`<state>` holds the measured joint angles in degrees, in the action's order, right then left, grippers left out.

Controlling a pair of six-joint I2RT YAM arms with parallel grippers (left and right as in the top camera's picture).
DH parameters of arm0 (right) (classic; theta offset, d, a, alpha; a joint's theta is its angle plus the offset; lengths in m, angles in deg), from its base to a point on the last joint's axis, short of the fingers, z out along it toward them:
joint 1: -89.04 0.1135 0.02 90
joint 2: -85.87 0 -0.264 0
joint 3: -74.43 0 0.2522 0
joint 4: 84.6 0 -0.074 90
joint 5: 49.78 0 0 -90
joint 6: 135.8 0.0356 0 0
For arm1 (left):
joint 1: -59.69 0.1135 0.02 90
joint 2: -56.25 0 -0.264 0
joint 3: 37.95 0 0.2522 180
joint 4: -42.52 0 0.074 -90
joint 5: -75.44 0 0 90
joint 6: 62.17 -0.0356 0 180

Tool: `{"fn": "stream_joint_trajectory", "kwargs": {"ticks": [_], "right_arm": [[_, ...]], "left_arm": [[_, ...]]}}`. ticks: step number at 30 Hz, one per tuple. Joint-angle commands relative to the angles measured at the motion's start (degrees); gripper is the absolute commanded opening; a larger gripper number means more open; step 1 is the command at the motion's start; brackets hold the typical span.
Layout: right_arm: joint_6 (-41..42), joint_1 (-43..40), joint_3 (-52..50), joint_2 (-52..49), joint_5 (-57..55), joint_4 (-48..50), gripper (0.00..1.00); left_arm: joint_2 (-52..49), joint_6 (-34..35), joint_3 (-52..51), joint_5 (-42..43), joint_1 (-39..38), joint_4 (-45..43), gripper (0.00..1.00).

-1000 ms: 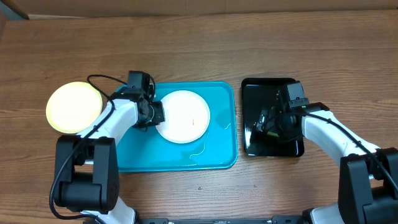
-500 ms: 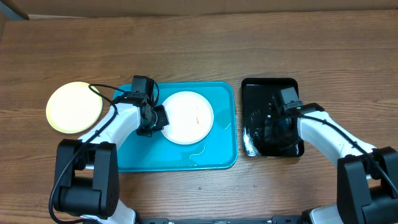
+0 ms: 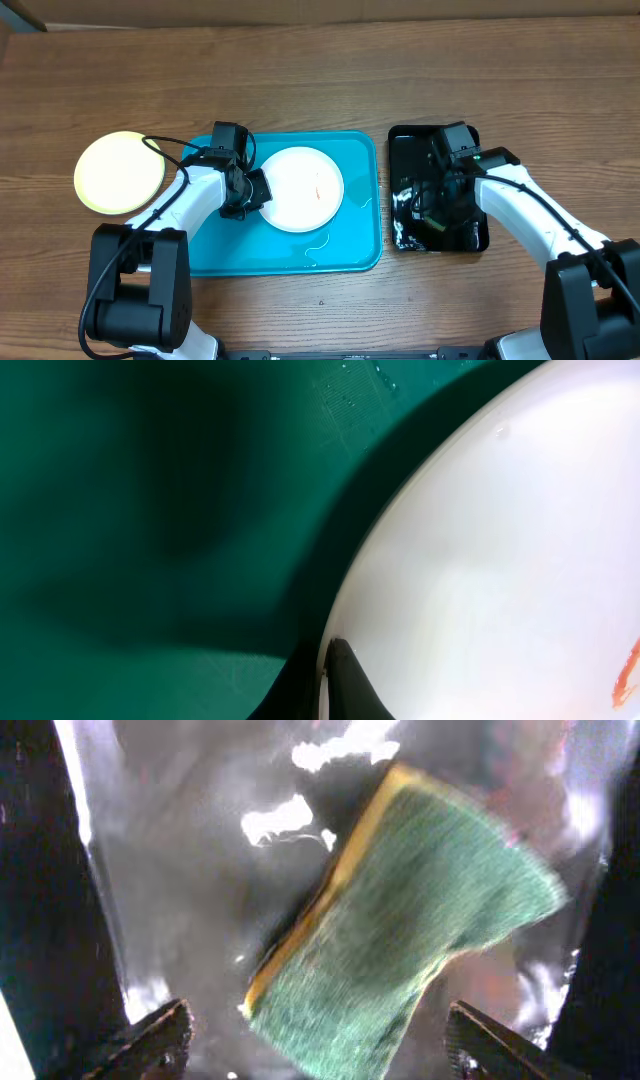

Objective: Clean dirty plates on tray and stack at the side
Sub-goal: 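Rub the sponge in the black tray's water with the right gripper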

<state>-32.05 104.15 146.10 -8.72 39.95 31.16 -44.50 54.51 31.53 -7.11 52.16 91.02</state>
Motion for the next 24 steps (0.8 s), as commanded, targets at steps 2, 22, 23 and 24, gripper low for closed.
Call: {"fn": "stream_joint_trajectory", "kwargs": {"ticks": [2,22,23,24], "right_arm": [[2.7,-0.6,0.3,0.0,-3.1,0.5,0.84],[-5.1,-0.1,-5.1,-0.1,8.7,15.7,0.71],[-5.1,-0.1,-5.1,-0.1,7.8,15.5,0.71],[-5.1,-0.1,-5.0,0.0,6.7,15.3,0.72]], "left_arm": [[-2.7,0.3,-4.6,-3.6,-0.8,0.5,0.04],[-2.7,0.4,-5.8,-3.5,-0.8,-1.8,0.04],[-2.7,0.4,-5.8,-3.5,-0.8,-1.8,0.04],[-2.7,0.4,-5.8,-3.5,-0.8,-1.8,0.04]]}}
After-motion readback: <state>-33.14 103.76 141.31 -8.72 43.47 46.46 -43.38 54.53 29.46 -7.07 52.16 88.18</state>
